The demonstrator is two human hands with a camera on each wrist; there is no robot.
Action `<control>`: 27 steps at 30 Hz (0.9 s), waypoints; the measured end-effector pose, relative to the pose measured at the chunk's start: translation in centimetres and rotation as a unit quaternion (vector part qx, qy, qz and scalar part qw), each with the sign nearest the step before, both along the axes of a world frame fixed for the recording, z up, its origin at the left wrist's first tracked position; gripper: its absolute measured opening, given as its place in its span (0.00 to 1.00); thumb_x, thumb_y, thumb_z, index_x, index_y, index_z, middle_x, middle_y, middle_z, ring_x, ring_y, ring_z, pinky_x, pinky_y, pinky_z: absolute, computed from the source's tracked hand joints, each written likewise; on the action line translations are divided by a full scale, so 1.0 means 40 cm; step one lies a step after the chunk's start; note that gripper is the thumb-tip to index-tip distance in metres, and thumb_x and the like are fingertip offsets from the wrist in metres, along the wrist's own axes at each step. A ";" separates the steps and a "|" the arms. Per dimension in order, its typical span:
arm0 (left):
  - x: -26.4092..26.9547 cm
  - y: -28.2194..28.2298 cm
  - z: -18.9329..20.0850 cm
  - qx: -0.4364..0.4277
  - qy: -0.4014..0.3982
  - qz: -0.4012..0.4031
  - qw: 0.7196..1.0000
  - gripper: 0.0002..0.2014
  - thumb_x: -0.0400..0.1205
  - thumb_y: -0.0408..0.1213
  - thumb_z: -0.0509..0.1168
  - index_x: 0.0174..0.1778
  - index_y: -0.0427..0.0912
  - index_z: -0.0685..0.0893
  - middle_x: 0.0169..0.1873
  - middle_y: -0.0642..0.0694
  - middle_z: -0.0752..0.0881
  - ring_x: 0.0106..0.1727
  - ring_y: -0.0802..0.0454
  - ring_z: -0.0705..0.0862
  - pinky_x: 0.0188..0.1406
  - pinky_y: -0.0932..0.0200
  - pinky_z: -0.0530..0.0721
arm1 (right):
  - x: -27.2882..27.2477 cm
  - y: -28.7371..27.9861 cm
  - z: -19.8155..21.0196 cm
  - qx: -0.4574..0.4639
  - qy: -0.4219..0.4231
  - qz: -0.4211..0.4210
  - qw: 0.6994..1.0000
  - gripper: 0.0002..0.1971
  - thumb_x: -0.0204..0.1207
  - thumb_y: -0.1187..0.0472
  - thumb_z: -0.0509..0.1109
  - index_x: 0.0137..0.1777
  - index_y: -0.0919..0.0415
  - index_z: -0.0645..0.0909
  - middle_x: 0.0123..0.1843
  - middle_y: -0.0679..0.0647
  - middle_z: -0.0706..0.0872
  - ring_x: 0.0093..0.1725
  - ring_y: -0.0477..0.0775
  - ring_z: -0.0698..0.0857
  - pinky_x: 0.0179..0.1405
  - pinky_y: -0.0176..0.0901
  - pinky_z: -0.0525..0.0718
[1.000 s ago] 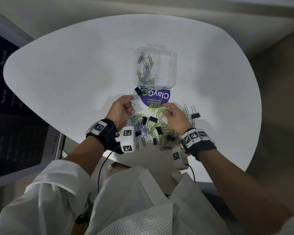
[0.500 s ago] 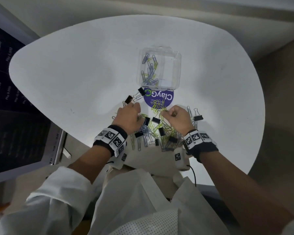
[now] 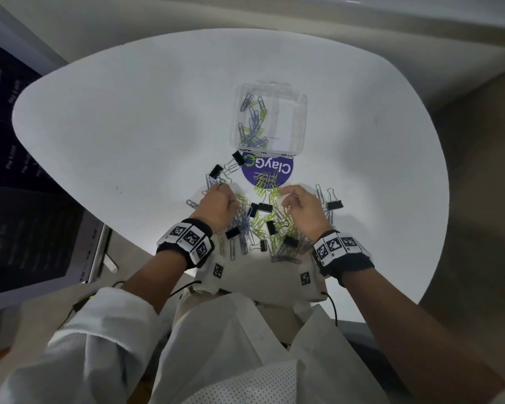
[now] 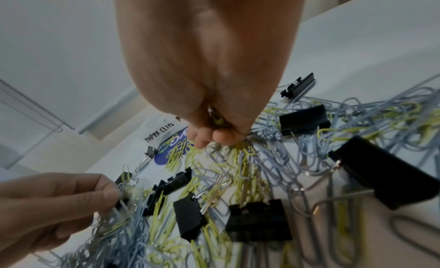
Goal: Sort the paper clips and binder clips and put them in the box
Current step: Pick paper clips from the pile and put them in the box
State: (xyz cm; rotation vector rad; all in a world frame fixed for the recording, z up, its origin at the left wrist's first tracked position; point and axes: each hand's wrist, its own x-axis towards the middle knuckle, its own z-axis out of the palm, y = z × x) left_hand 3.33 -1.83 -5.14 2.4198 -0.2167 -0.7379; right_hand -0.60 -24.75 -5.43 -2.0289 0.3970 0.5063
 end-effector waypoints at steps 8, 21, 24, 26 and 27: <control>0.010 -0.011 0.037 -0.127 0.051 0.151 0.979 0.05 0.81 0.34 0.65 0.46 0.39 0.75 0.37 0.48 0.80 0.35 0.55 0.77 0.34 0.62 0.74 | 0.018 0.033 0.014 -0.003 0.023 -0.042 0.999 0.08 0.77 0.55 0.74 0.51 0.58 0.83 0.46 0.47 0.88 0.42 0.43 0.84 0.33 0.17 0.74; 0.024 0.006 0.035 -0.220 0.174 0.336 0.899 0.13 0.79 0.30 0.53 0.52 0.44 0.81 0.25 0.51 0.73 0.23 0.56 0.67 0.21 0.63 0.64 | 0.039 0.176 -0.014 -0.132 -0.073 0.144 0.978 0.09 0.72 0.58 0.77 0.51 0.59 0.88 0.52 0.54 0.81 0.50 0.54 0.82 0.50 0.49 0.84; 0.028 0.013 0.036 -0.253 0.221 0.365 0.868 0.11 0.76 0.36 0.57 0.45 0.40 0.85 0.25 0.49 0.69 0.23 0.54 0.63 0.20 0.64 0.58 | 0.036 0.176 -0.021 -0.092 -0.068 0.103 0.988 0.03 0.75 0.61 0.74 0.46 0.60 0.87 0.48 0.54 0.82 0.42 0.49 0.82 0.47 0.42 0.82; 0.030 0.017 0.043 -0.269 0.247 0.392 0.844 0.10 0.71 0.38 0.61 0.42 0.40 0.84 0.25 0.48 0.71 0.23 0.54 0.64 0.19 0.64 0.57 | 0.034 0.171 -0.015 -0.052 -0.053 0.076 0.994 0.03 0.76 0.61 0.72 0.46 0.59 0.85 0.46 0.55 0.84 0.42 0.44 0.80 0.45 0.36 0.80; 0.029 0.018 0.045 -0.279 0.258 0.398 0.835 0.08 0.72 0.39 0.61 0.40 0.40 0.83 0.26 0.48 0.72 0.23 0.54 0.66 0.19 0.63 0.57 | 0.035 0.166 -0.006 -0.024 -0.038 0.055 0.997 0.03 0.77 0.61 0.71 0.46 0.60 0.84 0.44 0.54 0.84 0.41 0.44 0.79 0.42 0.34 0.78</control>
